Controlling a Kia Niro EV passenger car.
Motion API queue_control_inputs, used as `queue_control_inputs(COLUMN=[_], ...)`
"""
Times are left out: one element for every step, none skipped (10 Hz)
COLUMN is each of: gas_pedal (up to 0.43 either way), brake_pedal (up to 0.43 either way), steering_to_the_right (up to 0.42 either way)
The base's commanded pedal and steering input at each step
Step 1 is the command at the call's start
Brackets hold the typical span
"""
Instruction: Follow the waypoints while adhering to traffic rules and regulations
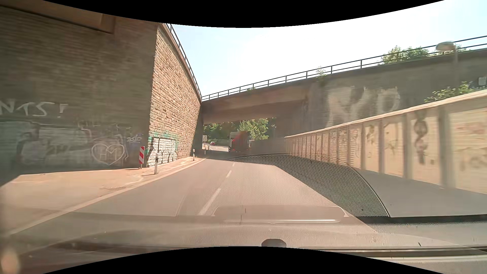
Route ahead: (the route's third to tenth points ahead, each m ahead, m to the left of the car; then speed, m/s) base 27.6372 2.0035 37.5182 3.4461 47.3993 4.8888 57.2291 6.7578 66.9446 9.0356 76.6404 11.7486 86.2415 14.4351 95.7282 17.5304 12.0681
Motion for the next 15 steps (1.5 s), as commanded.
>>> queue_control_inputs(gas_pedal=[0.138, 0.169, 0.189, 0.189, 0.169, 0.138, 0.118, 0.118, 0.118, 0.118, 0.110, 0.110, 0.110, 0.098, 0.098], brake_pedal=[0.018, 0.018, 0.018, 0.018, 0.018, 0.018, 0.018, 0.018, 0.018, 0.018, 0.018, 0.018, 0.018, 0.018, 0.018], steering_to_the_right=[-0.015, -0.015, -0.015, -0.015, -0.016, -0.016, -0.016, -0.016, -0.016, -0.016, -0.016, -0.017, -0.019, -0.021, -0.021])
